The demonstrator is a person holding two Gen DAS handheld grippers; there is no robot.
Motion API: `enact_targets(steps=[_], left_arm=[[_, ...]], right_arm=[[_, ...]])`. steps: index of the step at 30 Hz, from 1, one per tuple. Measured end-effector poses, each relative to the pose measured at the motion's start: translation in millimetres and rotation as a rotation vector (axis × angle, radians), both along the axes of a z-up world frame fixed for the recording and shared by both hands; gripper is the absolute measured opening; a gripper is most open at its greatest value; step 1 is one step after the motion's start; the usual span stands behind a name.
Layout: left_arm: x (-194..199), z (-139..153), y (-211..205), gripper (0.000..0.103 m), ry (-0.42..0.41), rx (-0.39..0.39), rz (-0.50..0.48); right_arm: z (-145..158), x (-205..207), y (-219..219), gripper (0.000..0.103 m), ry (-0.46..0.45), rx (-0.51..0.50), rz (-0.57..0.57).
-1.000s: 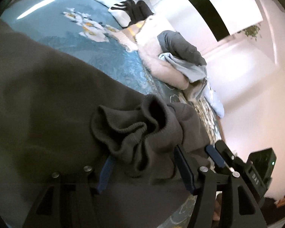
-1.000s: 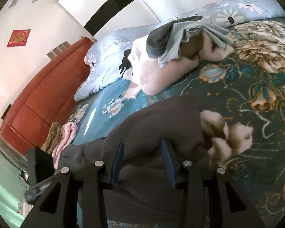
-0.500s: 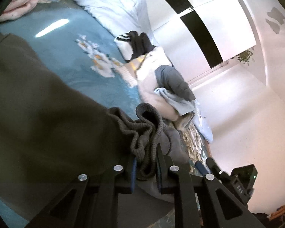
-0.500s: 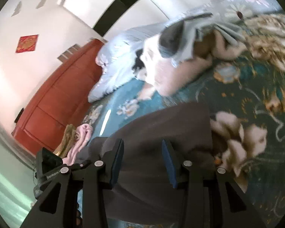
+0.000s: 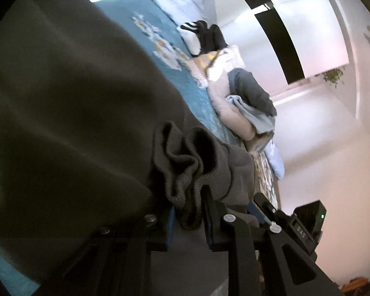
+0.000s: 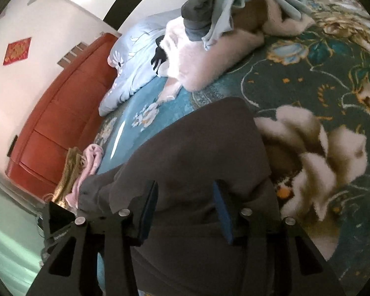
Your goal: Fold clothes
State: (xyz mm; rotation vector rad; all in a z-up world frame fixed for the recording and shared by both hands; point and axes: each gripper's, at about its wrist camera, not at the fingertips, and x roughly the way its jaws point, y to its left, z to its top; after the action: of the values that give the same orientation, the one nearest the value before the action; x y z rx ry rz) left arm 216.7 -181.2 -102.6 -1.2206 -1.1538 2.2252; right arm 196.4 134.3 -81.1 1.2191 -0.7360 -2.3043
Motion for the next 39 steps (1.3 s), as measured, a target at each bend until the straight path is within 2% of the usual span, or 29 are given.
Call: enact_targets(steps=[2, 4, 5, 6, 8, 11, 13, 16, 20, 25, 31, 34, 36, 39], left_arm=[[6, 11, -5, 0.031, 0.023, -0.005, -0.013], [18, 28, -22, 0.039, 0.085, -0.002, 0.011], [26, 36, -32, 0.046, 0.113, -0.004, 0.029], [35, 43, -48, 0.053, 0.136, -0.016, 0.073], [53, 56, -80, 0.057, 0.181, -0.039, 0.163], [80, 54, -139, 0.062, 0.151, -0.052, 0.353], [94, 39, -171, 0.062, 0.069, -0.048, 0.466], [103, 14, -200, 0.062, -0.007, 0.016, 0.547], [86, -7, -209, 0.062, -0.051, 0.044, 0.541], [62, -18, -202, 0.062, -0.014, 0.104, 0.554], [45, -18, -199, 0.060, 0.005, 0.047, 0.551], [42, -14, -194, 0.051, 0.005, 0.006, 0.564], [46, -12, -193, 0.043, 0.003, 0.005, 0.579], [54, -2, -193, 0.039, -0.002, -0.017, 0.596]], right_arm=[[3, 2, -2, 0.048, 0.010, 0.017, 0.001], [8, 4, -2, 0.048, 0.023, 0.017, -0.001], [12, 6, -1, 0.048, 0.037, 0.012, -0.001], [15, 8, 0, 0.048, 0.050, 0.007, -0.001], [23, 11, 3, 0.048, 0.089, -0.026, -0.012], [32, 11, 7, 0.049, 0.131, -0.071, -0.031], [34, 10, 6, 0.049, 0.142, -0.082, -0.039], [29, 5, -4, 0.049, 0.119, -0.089, -0.022], [26, 3, -14, 0.049, 0.097, -0.091, 0.001], [29, 6, -10, 0.049, 0.108, -0.082, -0.005], [25, 8, -2, 0.049, 0.091, -0.097, -0.029], [26, 9, -4, 0.049, 0.093, -0.095, -0.014], [26, 10, -4, 0.049, 0.092, -0.092, -0.011], [25, 11, 3, 0.049, 0.087, -0.105, -0.023]])
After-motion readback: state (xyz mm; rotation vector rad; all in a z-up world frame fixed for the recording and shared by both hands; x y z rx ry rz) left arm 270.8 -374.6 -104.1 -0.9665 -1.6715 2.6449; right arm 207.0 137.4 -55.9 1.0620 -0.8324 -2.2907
